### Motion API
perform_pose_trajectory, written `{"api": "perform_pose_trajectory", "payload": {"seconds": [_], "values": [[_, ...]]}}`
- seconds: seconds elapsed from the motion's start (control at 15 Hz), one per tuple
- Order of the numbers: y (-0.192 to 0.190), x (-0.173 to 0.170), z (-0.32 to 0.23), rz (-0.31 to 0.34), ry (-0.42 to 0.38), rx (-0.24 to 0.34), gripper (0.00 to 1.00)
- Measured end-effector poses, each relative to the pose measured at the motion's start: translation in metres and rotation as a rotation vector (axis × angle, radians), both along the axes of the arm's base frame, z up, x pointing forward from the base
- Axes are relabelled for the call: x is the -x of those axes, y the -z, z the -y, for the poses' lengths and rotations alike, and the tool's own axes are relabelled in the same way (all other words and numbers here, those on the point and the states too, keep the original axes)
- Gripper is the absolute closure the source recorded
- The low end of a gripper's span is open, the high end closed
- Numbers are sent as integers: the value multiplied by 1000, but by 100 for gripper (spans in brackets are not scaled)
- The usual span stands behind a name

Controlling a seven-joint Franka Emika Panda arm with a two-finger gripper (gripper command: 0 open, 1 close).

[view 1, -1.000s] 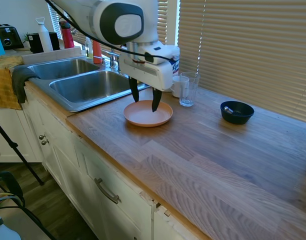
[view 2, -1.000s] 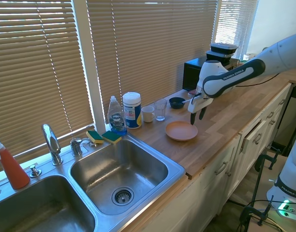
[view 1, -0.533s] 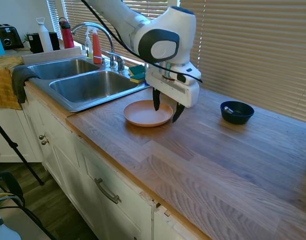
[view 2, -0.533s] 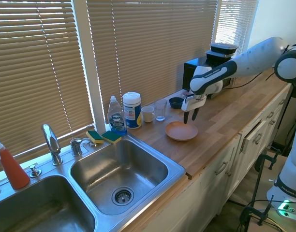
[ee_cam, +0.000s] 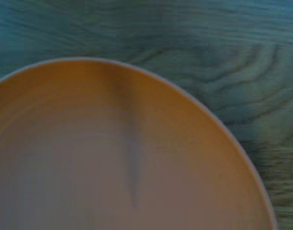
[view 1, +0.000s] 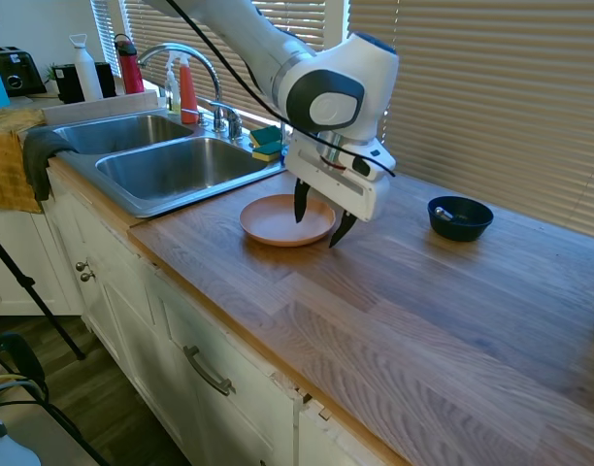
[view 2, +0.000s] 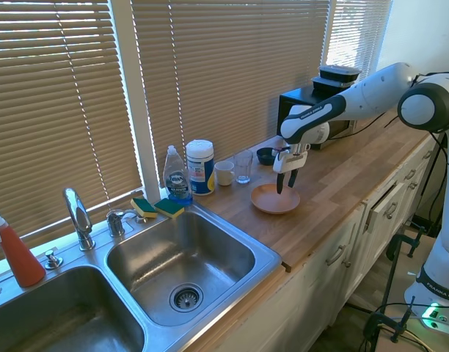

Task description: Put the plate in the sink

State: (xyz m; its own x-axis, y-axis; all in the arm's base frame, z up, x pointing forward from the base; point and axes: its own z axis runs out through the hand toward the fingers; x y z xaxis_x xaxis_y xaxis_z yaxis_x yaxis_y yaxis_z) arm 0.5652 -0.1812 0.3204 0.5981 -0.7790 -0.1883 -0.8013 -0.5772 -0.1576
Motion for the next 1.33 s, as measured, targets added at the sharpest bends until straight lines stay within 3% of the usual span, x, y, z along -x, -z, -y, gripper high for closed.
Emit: {"api": "perform_pose_trajectory", "payload": {"seconds": [1.33], "values": [[9, -14, -3, -14, -46, -89, 100]]}}
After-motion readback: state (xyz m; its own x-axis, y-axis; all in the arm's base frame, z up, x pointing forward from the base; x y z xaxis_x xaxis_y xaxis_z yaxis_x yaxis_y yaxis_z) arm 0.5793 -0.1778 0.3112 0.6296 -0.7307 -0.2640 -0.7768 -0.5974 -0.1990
